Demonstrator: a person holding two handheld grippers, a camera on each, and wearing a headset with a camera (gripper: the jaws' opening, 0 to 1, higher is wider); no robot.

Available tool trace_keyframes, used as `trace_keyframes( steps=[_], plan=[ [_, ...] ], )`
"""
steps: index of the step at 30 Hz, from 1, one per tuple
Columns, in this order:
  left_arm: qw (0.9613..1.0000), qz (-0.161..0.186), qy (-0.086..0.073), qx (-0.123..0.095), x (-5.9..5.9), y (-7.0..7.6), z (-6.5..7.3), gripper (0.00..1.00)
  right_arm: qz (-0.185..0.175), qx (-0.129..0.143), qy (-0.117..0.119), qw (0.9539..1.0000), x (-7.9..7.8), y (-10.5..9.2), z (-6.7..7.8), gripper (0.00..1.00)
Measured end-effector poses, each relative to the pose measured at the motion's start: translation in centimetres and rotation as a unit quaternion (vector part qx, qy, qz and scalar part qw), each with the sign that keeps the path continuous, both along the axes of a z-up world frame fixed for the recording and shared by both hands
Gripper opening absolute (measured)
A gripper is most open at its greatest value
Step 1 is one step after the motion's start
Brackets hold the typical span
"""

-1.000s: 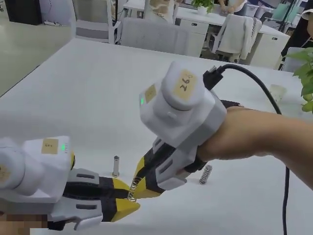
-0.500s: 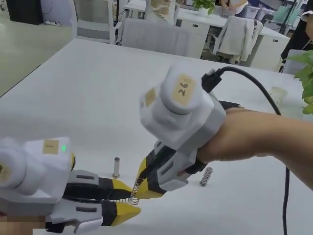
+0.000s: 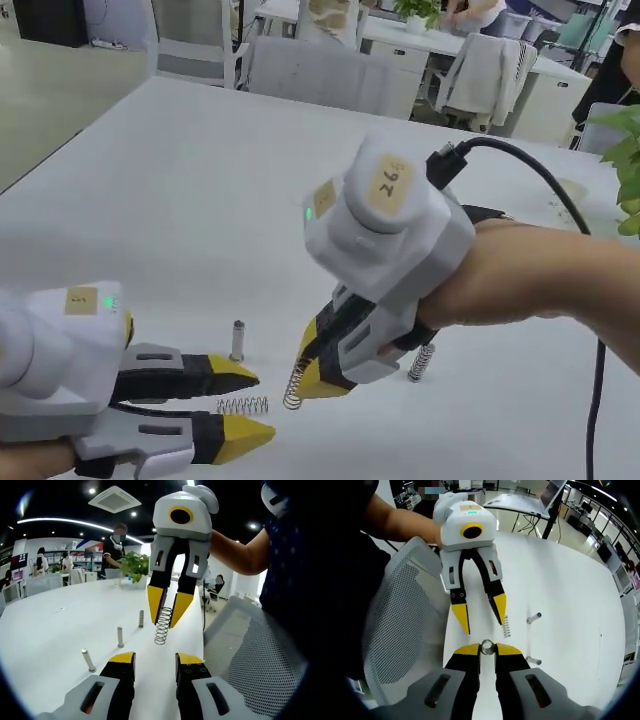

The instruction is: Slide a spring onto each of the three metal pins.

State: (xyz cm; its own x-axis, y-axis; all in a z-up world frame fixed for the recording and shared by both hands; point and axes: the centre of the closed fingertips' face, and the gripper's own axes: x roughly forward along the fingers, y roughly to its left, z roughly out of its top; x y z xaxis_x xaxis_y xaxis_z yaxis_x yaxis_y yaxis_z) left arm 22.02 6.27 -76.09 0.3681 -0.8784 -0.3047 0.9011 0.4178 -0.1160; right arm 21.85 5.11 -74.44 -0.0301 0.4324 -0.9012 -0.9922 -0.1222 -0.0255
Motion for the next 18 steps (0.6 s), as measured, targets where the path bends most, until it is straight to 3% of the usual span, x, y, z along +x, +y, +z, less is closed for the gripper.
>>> trace_keyframes(
  steps=[18],
  plan=[
    [0.9985,0.052,0.017,0.003,0.5,2.3,-1.2,0.43,-0.021,-0.007,-0.002,0.9998,1.1,-1.4,-0.3,0.08]
  ],
)
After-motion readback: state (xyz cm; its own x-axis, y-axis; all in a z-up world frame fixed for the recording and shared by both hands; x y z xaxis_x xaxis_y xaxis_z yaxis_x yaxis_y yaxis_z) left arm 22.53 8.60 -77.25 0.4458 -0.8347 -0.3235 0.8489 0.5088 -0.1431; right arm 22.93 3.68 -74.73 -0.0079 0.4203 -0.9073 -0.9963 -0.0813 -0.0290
